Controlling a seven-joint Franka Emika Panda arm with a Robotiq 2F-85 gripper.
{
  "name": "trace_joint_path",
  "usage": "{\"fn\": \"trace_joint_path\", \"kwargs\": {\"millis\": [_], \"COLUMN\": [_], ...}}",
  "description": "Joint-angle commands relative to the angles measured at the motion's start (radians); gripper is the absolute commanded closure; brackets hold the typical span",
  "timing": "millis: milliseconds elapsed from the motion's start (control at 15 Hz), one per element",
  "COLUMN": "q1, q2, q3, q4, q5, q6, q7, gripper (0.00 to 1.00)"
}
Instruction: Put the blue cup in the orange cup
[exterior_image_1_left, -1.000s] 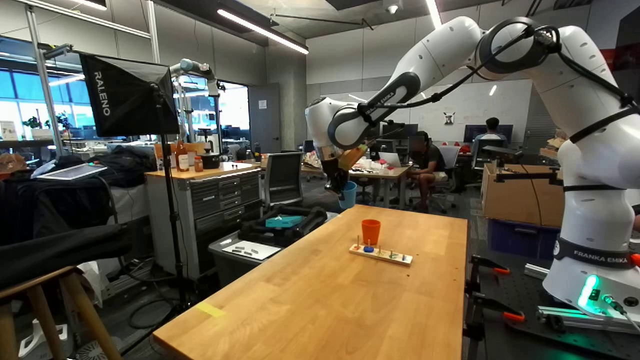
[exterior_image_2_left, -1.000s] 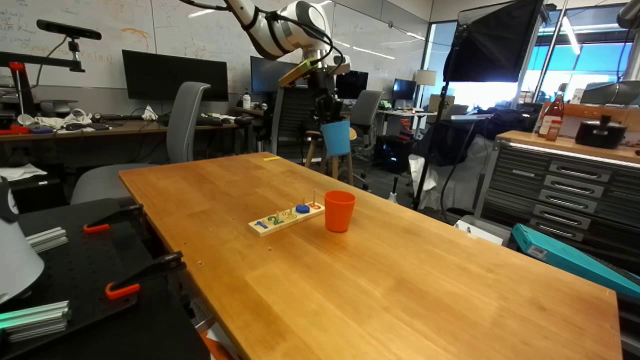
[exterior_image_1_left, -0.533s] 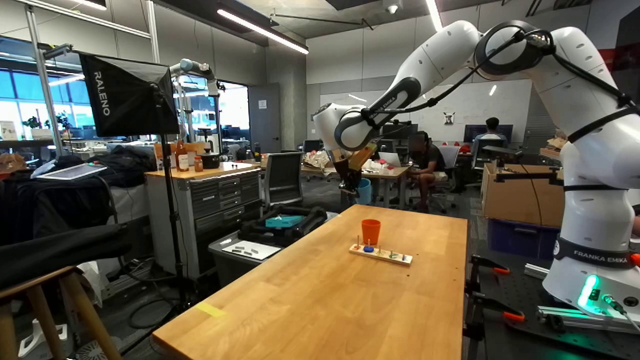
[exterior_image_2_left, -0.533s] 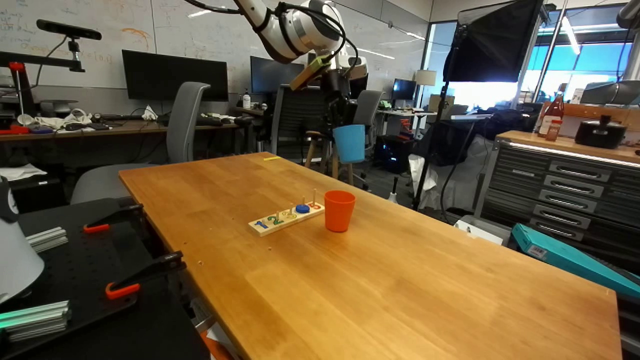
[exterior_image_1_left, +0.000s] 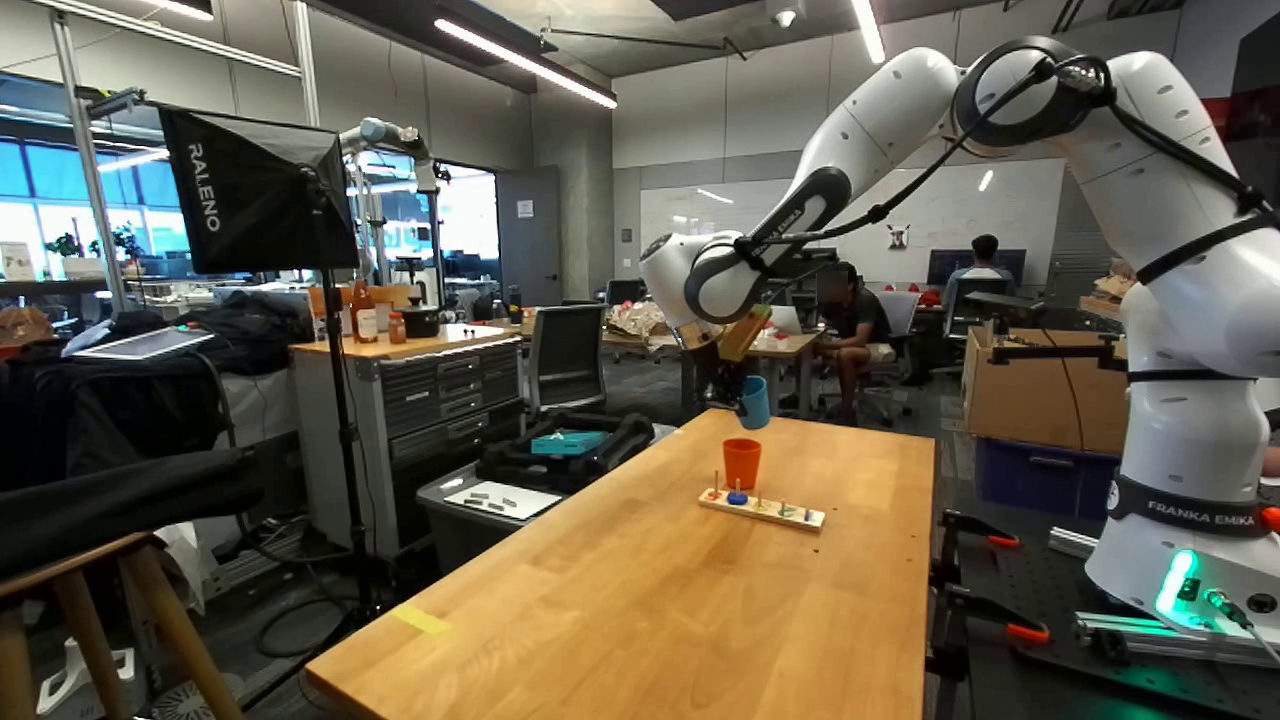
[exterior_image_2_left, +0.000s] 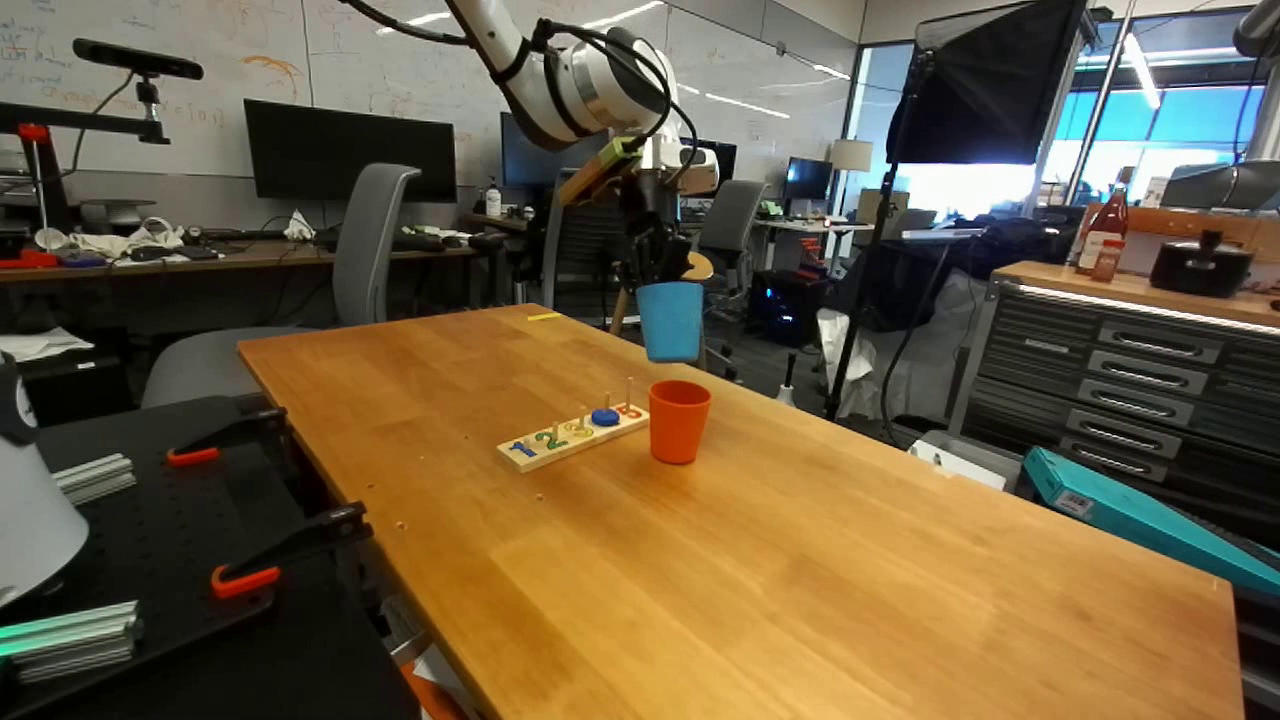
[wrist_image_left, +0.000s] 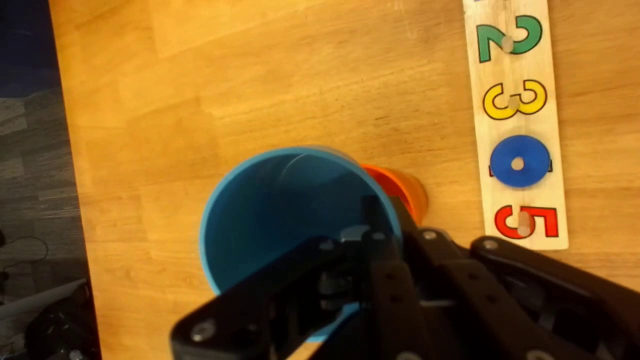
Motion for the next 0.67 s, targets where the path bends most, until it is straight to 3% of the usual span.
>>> {"fn": "trace_joint_path", "kwargs": {"millis": [0,600], "q1": [-0.015,-0.015], "q2": [-0.012,0.028], "q3": [0.01,0.008], "q4": [-0.026,0.004], "q5": [-0.016,-0.005], "q6": [0.03,0.082], "q7": [0.035,0.069], "gripper": [0.96,0.96]}}
